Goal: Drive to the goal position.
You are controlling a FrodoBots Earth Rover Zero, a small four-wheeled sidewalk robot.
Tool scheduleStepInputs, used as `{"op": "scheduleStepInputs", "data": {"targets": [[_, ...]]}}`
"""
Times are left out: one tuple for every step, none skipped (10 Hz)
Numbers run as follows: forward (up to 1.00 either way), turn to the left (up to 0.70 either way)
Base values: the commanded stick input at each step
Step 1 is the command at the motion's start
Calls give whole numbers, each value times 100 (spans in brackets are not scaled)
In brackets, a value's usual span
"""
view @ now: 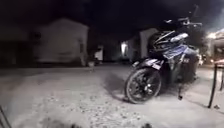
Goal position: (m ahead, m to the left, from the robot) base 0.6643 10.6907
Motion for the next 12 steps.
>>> {"op": "scheduleStepInputs", "data": {"targets": [[0, 0], [0, 0], [0, 0], [3, 0], [37, 2], [58, 14], [84, 33], [85, 34], [85, 34], [85, 34], [85, 34], [85, 34]]}}
